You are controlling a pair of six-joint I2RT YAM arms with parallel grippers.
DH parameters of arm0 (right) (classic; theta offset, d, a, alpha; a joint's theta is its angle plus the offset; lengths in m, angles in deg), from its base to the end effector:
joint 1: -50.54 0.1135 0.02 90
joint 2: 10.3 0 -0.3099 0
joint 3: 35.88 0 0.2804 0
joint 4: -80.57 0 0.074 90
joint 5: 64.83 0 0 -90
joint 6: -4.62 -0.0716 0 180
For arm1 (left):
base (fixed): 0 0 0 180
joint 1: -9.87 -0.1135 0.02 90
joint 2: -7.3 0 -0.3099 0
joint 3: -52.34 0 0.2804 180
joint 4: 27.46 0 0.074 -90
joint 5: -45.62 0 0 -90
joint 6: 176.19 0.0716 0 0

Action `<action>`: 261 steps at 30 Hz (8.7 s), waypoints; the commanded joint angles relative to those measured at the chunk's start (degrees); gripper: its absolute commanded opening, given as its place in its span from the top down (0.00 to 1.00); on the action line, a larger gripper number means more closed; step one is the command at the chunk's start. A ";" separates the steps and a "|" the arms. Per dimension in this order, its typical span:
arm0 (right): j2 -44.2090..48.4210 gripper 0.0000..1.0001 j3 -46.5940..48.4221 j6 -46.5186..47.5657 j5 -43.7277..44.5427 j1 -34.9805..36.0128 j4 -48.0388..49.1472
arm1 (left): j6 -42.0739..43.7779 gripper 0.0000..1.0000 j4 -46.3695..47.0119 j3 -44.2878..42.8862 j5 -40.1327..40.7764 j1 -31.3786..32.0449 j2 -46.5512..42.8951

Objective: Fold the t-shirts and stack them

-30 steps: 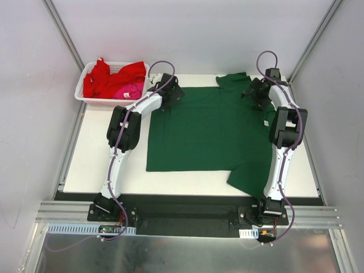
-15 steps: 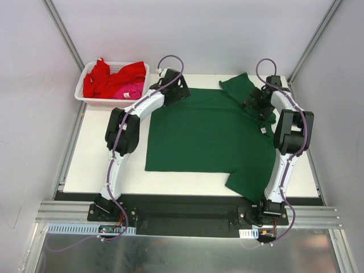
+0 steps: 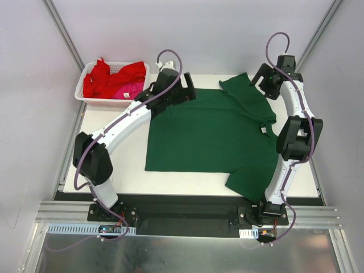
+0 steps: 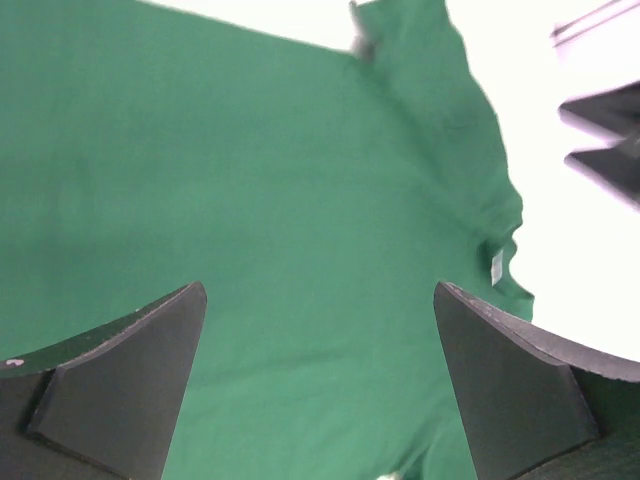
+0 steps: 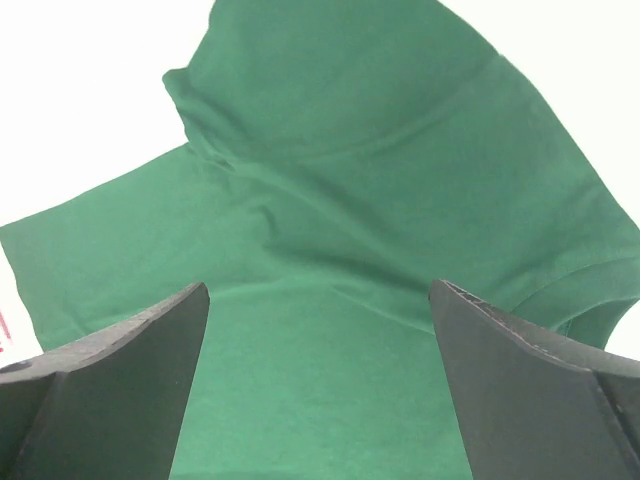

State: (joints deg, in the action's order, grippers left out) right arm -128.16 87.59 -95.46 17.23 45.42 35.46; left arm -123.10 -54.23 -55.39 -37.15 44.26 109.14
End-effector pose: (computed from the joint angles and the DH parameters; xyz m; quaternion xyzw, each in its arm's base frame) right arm 0.5544 -0.0397 0.3227 0.0901 0.8983 0.0810 0.4224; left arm 0.4161 -0.2739 0.3939 -0.0538 0.8209 -0.2878 0.4903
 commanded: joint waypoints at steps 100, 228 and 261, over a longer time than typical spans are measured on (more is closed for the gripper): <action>59.59 0.04 -59.78 -4.59 3.90 -5.77 -19.71 | -47.29 0.58 -7.04 70.68 6.05 0.68 -38.65; 69.09 0.04 -62.34 -8.81 0.98 -9.20 -26.48 | -36.31 0.39 -4.13 66.55 7.10 -6.09 -49.84; 58.36 0.04 -61.19 -4.94 1.00 -21.94 -24.20 | -35.69 0.77 11.60 70.32 10.00 -6.00 -29.07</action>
State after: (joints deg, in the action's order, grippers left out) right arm -69.94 28.07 -100.45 19.70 27.01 11.42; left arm -159.01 -42.56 13.27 -29.37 38.16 78.41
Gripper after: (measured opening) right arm 0.961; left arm 0.313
